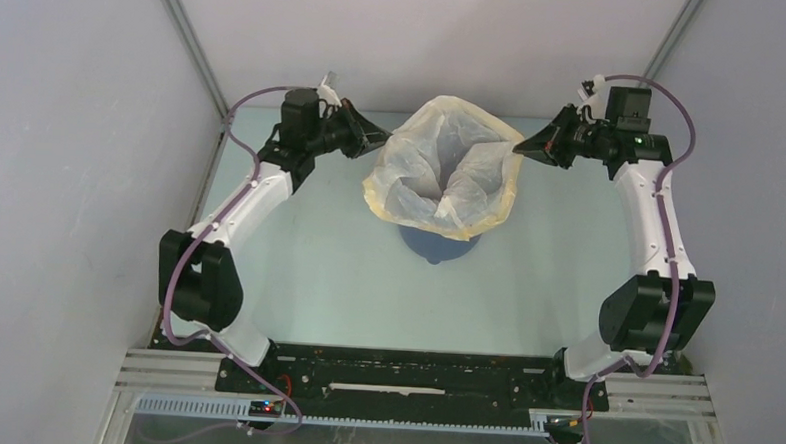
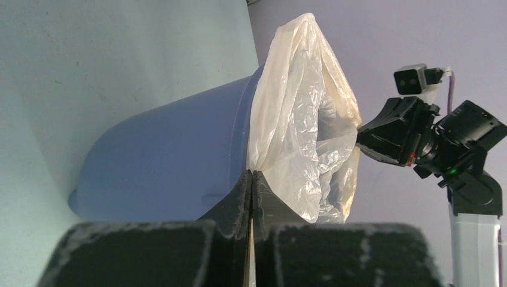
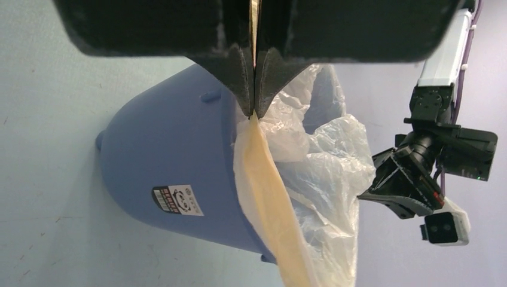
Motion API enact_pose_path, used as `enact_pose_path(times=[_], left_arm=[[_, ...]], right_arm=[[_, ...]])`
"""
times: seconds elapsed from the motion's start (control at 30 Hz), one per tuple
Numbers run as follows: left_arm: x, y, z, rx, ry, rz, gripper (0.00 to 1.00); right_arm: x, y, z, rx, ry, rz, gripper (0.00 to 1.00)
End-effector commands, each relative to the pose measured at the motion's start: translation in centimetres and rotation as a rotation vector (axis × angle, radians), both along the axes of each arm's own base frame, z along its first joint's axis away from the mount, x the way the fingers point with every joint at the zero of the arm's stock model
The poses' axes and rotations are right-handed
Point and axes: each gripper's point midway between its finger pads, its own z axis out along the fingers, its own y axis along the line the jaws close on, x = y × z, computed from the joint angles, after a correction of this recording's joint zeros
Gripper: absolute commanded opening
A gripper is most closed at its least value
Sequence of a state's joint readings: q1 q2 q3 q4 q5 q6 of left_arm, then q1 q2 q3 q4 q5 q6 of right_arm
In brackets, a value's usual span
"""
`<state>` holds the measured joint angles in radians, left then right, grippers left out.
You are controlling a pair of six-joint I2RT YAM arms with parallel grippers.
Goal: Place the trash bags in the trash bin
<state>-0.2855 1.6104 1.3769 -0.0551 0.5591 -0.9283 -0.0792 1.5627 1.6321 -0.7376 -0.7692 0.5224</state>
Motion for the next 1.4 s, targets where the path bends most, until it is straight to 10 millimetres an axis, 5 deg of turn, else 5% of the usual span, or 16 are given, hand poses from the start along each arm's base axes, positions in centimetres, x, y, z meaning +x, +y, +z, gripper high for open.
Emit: enact_pose_path(times=[0.0, 0.43, 0.6, 0.97, 1.2, 1.37], left_arm=[[1.0, 0.7, 2.5, -0.014, -0.062, 0.031, 0.00], [2.0, 3.7, 4.4, -0.010, -0.093, 0.182, 0.00], [3.1, 5.0, 0.9, 0.005, 0.016, 0.248, 0.00], [4.3, 1.3, -5.7, -0.030, 0.206, 0.093, 0.00], [2.5, 0.3, -7.6, -0.013, 0.272, 0.048, 0.00], [0.1, 1.8, -10.4, 0.059, 0.349, 0.062, 0.00]], right_arm=[[0.9, -0.3, 1.8, -0.010, -0.072, 0.012, 0.00], [2.9, -1.1, 0.7, 0.011, -0.020, -0.040, 0.00], [3.7, -1.5, -0.5, -0.002, -0.007, -0.054, 0.00], [5.0, -1.7, -4.8, -0.020, 0.080, -0.033, 0.00], [3.4, -0.2, -7.6, -0.023, 0.159, 0.024, 0.00], [1.1, -0.6, -10.8, -0.040, 0.212, 0.028, 0.02]])
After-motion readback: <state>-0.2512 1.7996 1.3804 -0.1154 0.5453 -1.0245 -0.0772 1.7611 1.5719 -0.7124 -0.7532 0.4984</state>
